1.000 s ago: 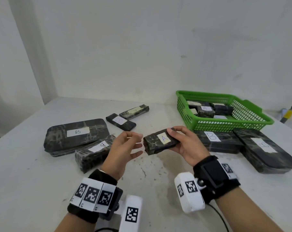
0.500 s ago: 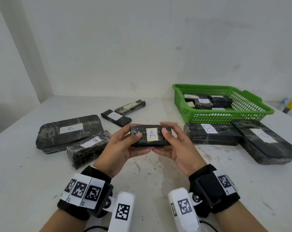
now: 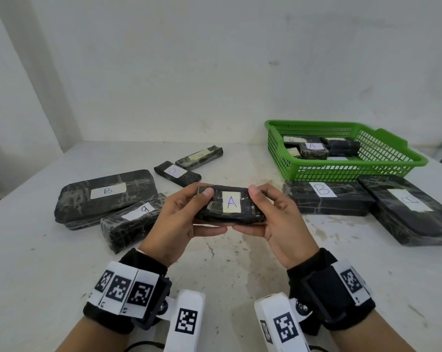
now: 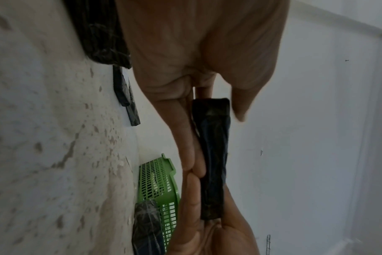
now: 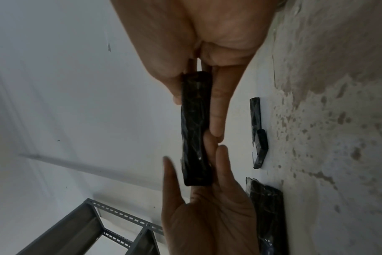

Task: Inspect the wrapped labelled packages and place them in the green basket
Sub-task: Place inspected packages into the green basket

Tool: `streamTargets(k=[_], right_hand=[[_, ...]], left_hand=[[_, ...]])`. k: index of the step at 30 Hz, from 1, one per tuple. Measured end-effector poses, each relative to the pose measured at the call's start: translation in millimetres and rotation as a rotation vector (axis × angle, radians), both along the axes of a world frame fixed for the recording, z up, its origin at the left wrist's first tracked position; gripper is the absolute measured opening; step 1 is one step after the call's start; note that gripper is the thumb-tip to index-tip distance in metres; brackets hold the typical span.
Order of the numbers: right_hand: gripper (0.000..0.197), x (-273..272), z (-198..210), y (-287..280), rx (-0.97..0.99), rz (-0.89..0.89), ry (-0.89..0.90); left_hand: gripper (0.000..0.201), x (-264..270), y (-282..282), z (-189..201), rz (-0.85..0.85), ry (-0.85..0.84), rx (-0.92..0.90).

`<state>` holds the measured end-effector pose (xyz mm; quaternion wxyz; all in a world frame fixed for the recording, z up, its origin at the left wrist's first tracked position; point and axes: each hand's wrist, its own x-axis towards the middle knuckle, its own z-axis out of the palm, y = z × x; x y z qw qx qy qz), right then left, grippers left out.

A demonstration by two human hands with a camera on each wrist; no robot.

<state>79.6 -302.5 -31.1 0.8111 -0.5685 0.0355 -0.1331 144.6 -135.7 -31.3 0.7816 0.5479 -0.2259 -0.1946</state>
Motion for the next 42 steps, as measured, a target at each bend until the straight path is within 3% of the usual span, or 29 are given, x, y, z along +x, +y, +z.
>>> streamTargets(k=[2, 5, 9, 12, 15, 19, 23, 26, 28, 30, 34, 38, 42], right_hand=[[0.023, -0.2, -0.9, -1.7, -0.012, -0.013, -0.015], [0.026, 0.2, -0.8, -3.4, -0.021, -0.004, 0.000], [0.050, -0.2, -0.2, 0.3, -0.050, 0.005, 0.068], [0.036, -1.0, -0.5, 0.2, -0.098, -0.059, 0.019], [0.031, -1.9, -0.8, 0.2, -0.141, -0.110, -0.022], [0.029, -2.0, -0.8, 5.5, -0.120, -0.095, 0.018], [0.050, -1.7, 0.1, 9.1, -0.117, -0.047, 0.078], [0.026, -2.5, -1.0, 7.5, -0.171, -0.103, 0.023], [0.016, -2.4, -2.0, 5.3, -0.180, -0.138, 0.005], [0.015, -2.1, -3.0, 5.7, -0.178, -0.129, 0.008], [0.021, -2.1, -4.4, 11.0, -0.153, -0.078, 0.073], [0.042, -3.4, -3.3, 14.3, -0.154, -0.059, 0.138], [0.025, -2.5, -5.9, 14.7, -0.197, -0.163, 0.088]], left_hand=[[0.038, -0.9, -0.5, 1.3, -0.010, 0.015, 0.012], [0.027, 0.3, -0.7, 1.4, 0.023, 0.014, 0.000], [0.024, 0.6, -1.4, -0.4, 0.066, -0.010, 0.013], [0.027, -0.9, -0.5, 2.4, 0.046, 0.003, 0.043], [0.044, -3.3, -0.1, 5.3, -0.025, 0.026, 0.101], [0.016, -2.1, -1.9, 1.6, 0.086, -0.048, 0.114], [0.013, -0.3, -1.3, -0.1, 0.120, -0.063, 0.109], [0.015, -2.6, -1.7, 2.0, 0.085, -0.034, 0.127], [0.027, -4.8, -2.3, 3.6, 0.025, 0.001, 0.139], [0.028, -5.7, -3.1, 3.4, 0.038, -0.015, 0.156], [0.012, -3.0, -2.8, -0.5, 0.126, -0.067, 0.160], [0.012, -2.1, -0.6, 0.8, 0.096, -0.044, 0.180], [0.021, -6.4, -3.4, 2.7, 0.025, 0.002, 0.189]])
